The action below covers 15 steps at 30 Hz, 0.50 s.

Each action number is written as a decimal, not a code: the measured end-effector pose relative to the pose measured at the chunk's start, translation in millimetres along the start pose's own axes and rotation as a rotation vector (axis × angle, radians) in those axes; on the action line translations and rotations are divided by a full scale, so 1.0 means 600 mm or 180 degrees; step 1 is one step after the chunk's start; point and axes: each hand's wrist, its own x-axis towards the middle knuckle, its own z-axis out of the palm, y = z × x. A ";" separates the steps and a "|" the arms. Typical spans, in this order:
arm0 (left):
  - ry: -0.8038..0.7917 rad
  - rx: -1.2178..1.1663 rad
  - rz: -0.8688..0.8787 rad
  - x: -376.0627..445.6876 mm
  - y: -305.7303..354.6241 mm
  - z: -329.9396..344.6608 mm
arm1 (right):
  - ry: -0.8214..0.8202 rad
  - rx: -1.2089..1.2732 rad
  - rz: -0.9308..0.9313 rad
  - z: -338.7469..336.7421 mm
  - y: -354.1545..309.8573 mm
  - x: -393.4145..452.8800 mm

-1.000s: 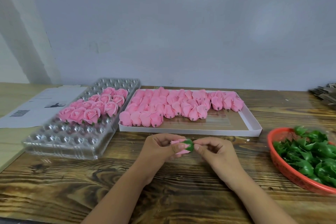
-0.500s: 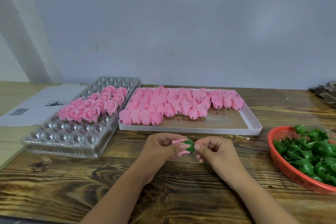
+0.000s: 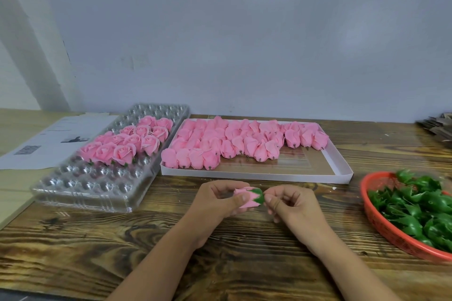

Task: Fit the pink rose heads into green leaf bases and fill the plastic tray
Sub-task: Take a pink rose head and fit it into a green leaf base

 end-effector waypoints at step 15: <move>-0.0021 -0.0020 -0.0017 -0.003 0.004 0.003 | 0.0056 -0.1018 -0.0502 -0.003 0.012 -0.003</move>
